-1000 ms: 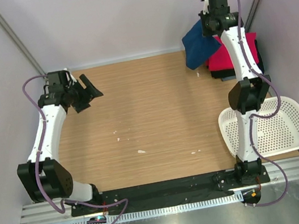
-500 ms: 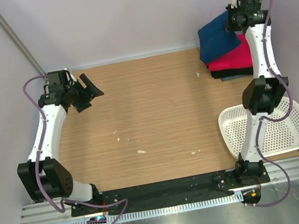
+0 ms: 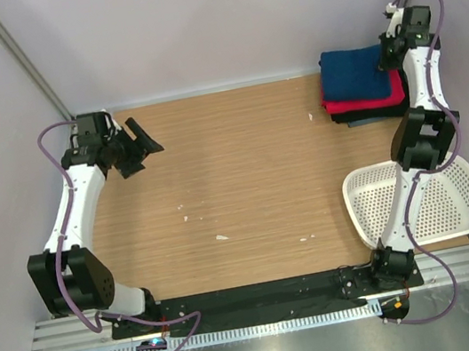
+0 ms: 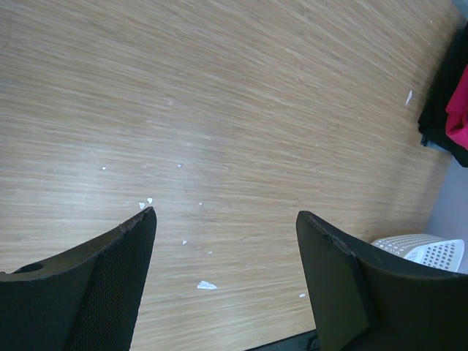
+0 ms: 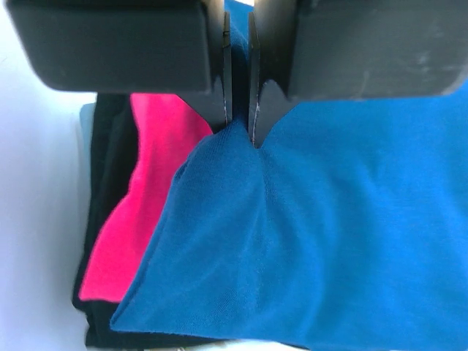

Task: Fold and stack the t-shirts
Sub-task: Neatly place the folded tshirt to the corner

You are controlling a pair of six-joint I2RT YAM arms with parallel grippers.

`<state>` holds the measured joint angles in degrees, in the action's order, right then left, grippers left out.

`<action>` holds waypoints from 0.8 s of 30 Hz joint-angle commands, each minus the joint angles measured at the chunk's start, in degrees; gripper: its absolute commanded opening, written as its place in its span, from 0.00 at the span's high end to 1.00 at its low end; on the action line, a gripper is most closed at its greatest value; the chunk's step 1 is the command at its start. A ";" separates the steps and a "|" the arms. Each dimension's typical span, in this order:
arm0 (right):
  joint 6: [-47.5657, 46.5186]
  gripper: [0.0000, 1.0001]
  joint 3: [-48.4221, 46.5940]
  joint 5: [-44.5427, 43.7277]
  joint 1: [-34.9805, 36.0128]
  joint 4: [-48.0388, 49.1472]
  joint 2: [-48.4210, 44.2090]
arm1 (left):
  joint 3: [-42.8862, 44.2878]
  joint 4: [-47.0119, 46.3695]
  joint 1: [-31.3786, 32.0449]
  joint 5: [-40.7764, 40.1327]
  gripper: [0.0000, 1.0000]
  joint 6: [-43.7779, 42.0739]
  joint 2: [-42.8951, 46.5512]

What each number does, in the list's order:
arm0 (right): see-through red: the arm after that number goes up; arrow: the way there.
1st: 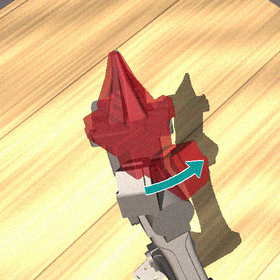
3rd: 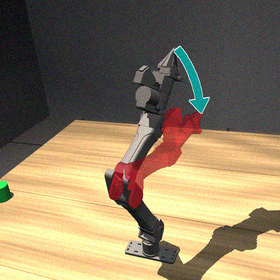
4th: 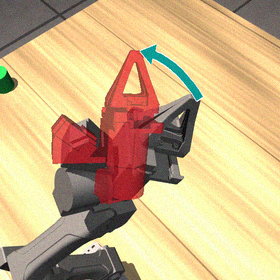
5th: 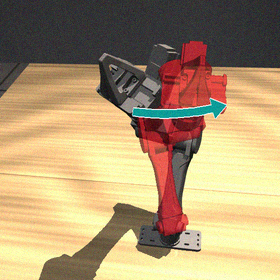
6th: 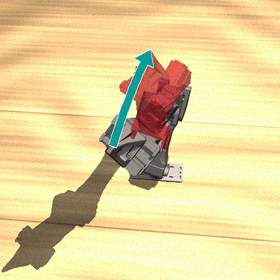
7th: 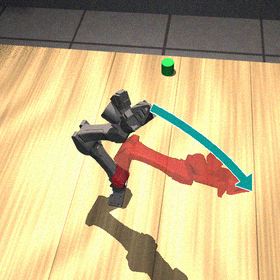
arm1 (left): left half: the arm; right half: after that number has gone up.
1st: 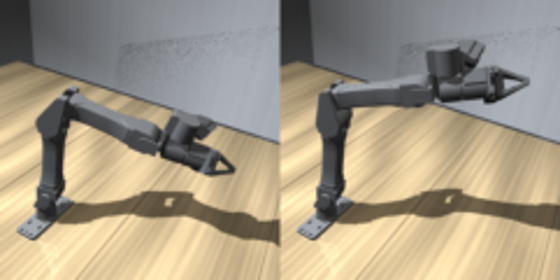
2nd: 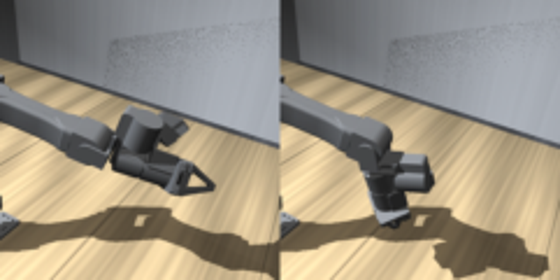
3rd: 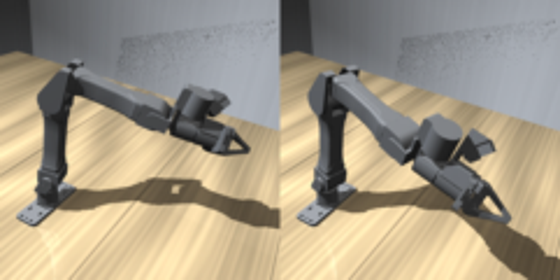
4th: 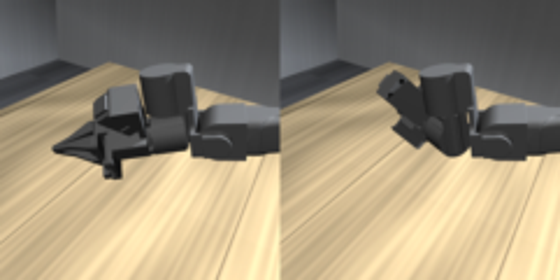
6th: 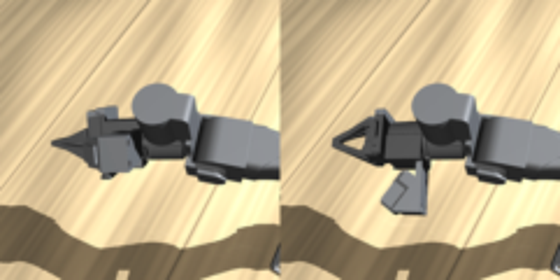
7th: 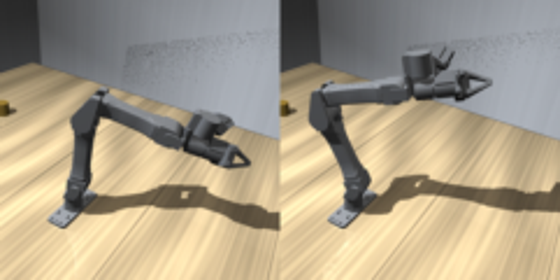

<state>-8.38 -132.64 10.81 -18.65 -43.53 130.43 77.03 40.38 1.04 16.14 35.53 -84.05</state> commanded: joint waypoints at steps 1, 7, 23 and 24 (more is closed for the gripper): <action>-2.60 0.99 -0.61 -3.33 -1.03 3.36 -0.09 | 0.22 -0.30 -0.34 0.03 0.22 -0.28 0.47; -2.00 0.86 -0.95 -6.15 -1.82 5.12 -0.62 | 0.13 -0.21 -0.34 1.26 0.22 -0.20 0.03; 14.26 0.06 8.16 -2.81 2.57 12.57 -20.12 | 4.62 2.51 -0.34 0.82 0.19 -7.23 1.26; 14.44 0.09 11.84 -3.33 2.92 14.16 -20.48 | 4.62 2.25 -0.34 1.00 0.19 -7.40 1.43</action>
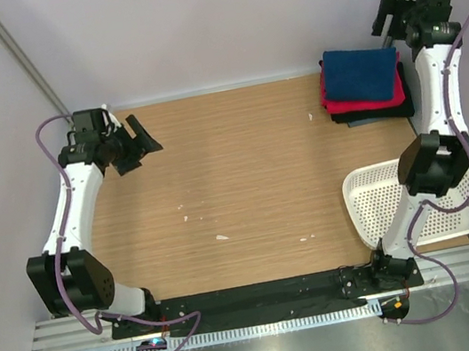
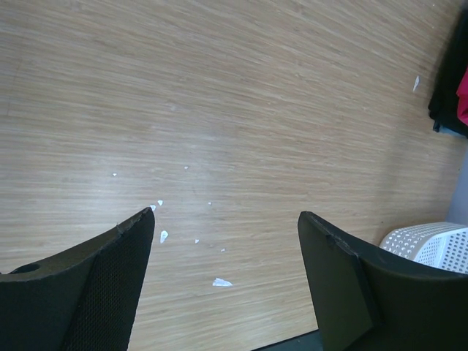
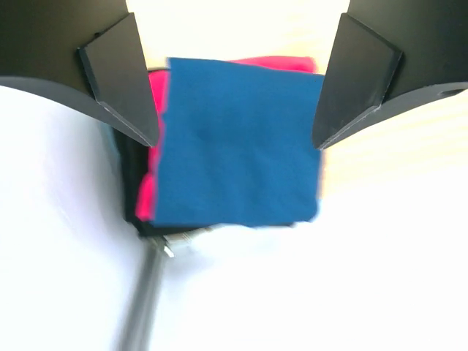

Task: Fold and stack the t-shirts
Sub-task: Neatly place the folded tshirt to the corner, then reset both grippers

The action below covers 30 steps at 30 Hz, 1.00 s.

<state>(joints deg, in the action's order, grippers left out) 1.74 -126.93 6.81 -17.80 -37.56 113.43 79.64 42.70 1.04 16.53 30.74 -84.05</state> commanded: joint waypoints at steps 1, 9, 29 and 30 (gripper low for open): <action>4.76 0.10 7.39 -0.29 2.59 10.12 -3.04 | 1.67 -0.24 -0.34 1.04 0.19 -2.79 1.61; 6.53 0.07 8.63 -10.46 3.83 13.04 6.45 | -1.67 -1.48 -0.34 0.78 0.19 -3.50 5.38; 4.93 0.00 5.46 -5.23 3.92 6.45 -4.86 | 6.75 -3.75 -0.34 -3.00 0.17 -5.34 2.58; 6.33 0.00 6.51 -3.92 3.92 6.53 -6.71 | 7.28 -4.28 -0.34 -3.78 0.17 -5.69 2.05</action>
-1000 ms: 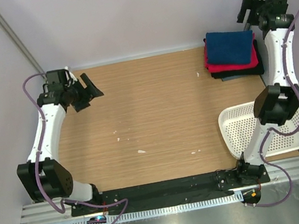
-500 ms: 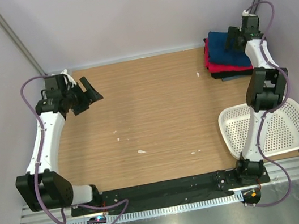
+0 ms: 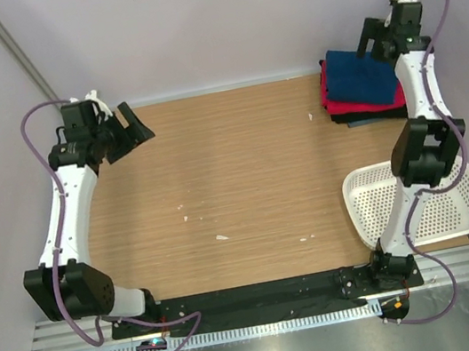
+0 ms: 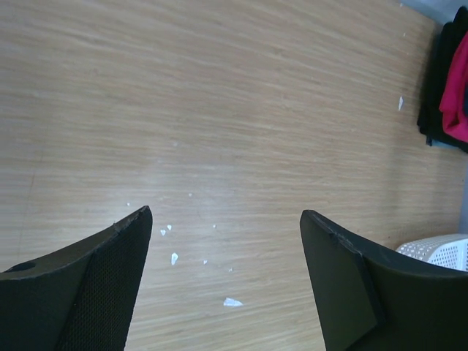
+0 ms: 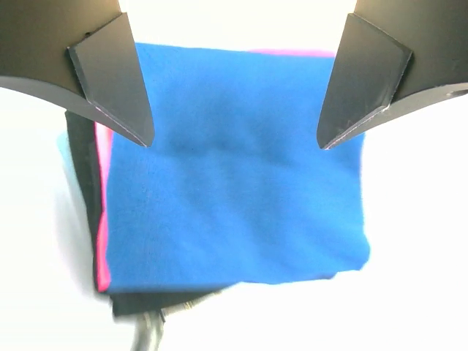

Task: Fold and stack the t-shirts
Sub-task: Reset both grippers

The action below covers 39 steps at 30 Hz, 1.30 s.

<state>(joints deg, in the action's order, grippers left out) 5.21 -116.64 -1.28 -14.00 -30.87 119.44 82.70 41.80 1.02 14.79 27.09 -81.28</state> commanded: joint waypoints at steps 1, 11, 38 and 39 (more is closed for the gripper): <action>4.09 0.00 -2.29 5.40 0.11 1.07 -14.65 | 5.01 -3.74 -0.31 -3.17 0.16 -2.04 -1.16; 18.51 0.00 36.10 4.80 0.20 11.79 -44.97 | 3.98 -8.22 -0.23 -5.47 0.15 -0.55 -2.84; 20.72 0.00 67.25 5.06 0.29 18.83 -59.67 | -17.48 -16.14 -0.14 -6.97 0.04 -0.64 8.59; 20.80 0.00 67.16 4.97 0.29 18.83 -59.76 | -17.65 -16.14 -0.14 -6.79 0.04 -0.72 8.68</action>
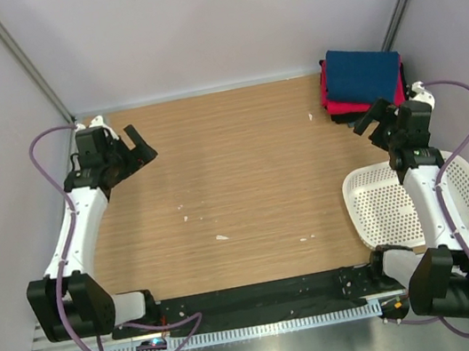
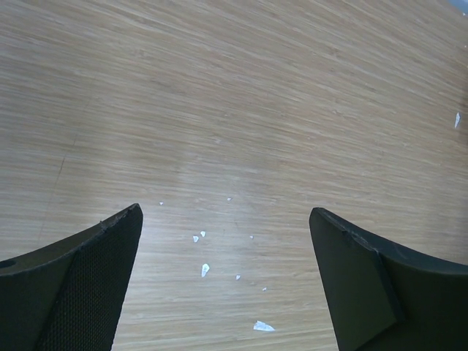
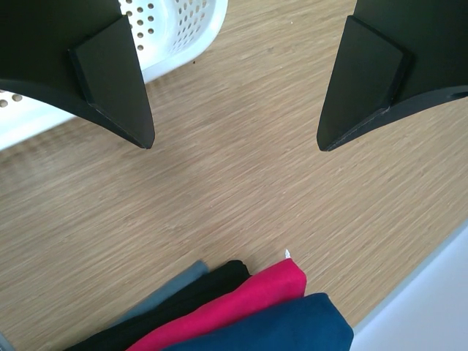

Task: Fold and stack the t-shirts
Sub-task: Reset both grippers

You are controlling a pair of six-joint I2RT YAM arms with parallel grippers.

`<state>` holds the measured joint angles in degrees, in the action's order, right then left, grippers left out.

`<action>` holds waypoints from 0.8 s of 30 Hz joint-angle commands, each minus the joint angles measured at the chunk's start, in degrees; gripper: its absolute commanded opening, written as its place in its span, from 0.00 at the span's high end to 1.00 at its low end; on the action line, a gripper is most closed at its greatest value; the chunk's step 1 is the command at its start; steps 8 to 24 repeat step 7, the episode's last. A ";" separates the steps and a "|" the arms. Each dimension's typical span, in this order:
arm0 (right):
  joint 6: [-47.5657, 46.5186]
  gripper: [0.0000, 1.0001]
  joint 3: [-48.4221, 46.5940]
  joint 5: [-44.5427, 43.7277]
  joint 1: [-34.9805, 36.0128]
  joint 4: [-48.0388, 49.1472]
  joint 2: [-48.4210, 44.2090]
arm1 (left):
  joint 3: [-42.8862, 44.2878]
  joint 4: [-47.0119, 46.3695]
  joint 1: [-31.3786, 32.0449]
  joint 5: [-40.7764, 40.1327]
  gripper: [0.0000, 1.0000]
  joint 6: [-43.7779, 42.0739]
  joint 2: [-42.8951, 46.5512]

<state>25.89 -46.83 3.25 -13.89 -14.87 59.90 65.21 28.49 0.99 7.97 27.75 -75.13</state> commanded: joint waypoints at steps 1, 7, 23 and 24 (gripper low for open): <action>0.04 0.00 -2.65 0.53 0.18 2.83 -0.22 | -0.26 -2.83 -0.12 0.29 0.03 -1.29 2.71; -0.84 0.00 -4.58 1.76 0.18 2.40 0.83 | -0.70 -2.56 -0.12 -0.40 0.01 -1.29 3.94; -0.84 0.00 -4.58 1.76 0.18 2.40 0.83 | -0.70 -2.56 -0.12 -0.40 0.01 -1.29 3.94; -0.84 0.00 -4.58 1.76 0.18 2.40 0.83 | -0.70 -2.56 -0.12 -0.40 0.01 -1.29 3.94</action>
